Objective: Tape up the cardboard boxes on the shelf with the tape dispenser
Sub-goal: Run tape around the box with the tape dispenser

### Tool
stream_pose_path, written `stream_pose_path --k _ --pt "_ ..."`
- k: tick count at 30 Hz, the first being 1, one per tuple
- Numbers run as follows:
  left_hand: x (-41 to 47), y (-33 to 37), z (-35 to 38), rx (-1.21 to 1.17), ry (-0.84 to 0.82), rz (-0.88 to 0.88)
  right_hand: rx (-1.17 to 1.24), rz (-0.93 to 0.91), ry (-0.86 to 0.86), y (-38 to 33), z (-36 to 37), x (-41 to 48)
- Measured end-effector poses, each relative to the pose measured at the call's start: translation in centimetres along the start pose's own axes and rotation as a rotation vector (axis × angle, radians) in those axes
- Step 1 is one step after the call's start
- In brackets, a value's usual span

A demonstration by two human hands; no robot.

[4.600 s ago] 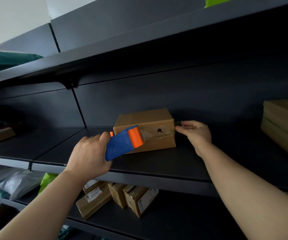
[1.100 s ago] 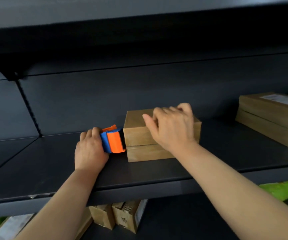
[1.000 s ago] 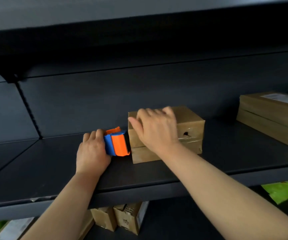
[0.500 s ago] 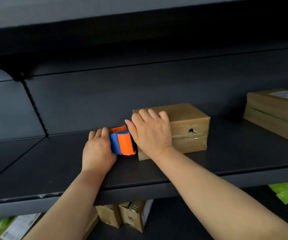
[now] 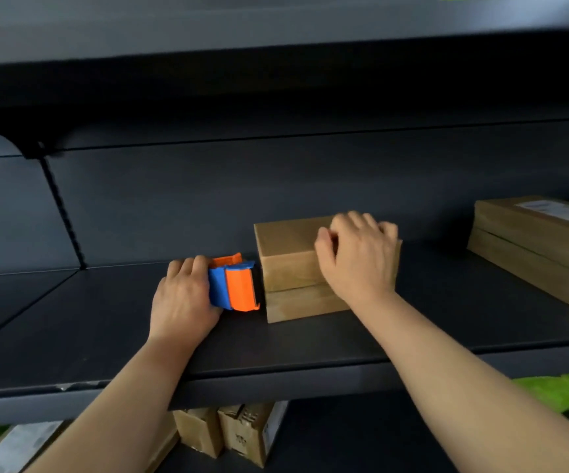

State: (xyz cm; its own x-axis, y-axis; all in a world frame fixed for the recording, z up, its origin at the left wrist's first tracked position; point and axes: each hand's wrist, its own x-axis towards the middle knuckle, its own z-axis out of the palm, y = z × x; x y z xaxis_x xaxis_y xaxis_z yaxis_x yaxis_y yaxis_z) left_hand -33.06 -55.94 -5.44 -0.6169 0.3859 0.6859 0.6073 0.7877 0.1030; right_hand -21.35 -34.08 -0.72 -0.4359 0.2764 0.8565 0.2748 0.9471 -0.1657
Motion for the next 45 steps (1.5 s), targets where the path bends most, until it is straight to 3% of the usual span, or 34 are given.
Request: stream_pose_path --k 3,6,8,13,19,24,45 --pt "0.0 0.2 -0.2 0.049 0.017 0.015 -0.033 -0.051 -0.259 -5.5 -1.2 2.0" --pt "-0.2 0.2 -0.8 0.053 0.028 0.002 -0.100 -0.012 -0.702 -10.1 -0.6 3.8" --pt "-0.4 0.0 -1.2 0.045 0.045 0.019 -0.140 -0.001 -0.827 -10.2 -0.1 4.3" --pt "-0.4 0.4 -1.4 -0.014 0.062 0.170 -0.022 -0.133 -0.845 -6.2 -1.8 3.2" --pt "-0.6 0.5 -1.5 -0.001 0.213 0.194 0.034 -0.179 -0.846 -4.8 -3.4 2.6" --pt "-0.1 -0.7 -1.3 0.017 0.196 0.038 0.049 -0.156 -0.821 -1.8 -5.6 1.8" --pt "0.6 0.5 -0.8 0.125 0.147 0.044 0.147 -0.171 -0.916 1.4 -9.8 1.8"
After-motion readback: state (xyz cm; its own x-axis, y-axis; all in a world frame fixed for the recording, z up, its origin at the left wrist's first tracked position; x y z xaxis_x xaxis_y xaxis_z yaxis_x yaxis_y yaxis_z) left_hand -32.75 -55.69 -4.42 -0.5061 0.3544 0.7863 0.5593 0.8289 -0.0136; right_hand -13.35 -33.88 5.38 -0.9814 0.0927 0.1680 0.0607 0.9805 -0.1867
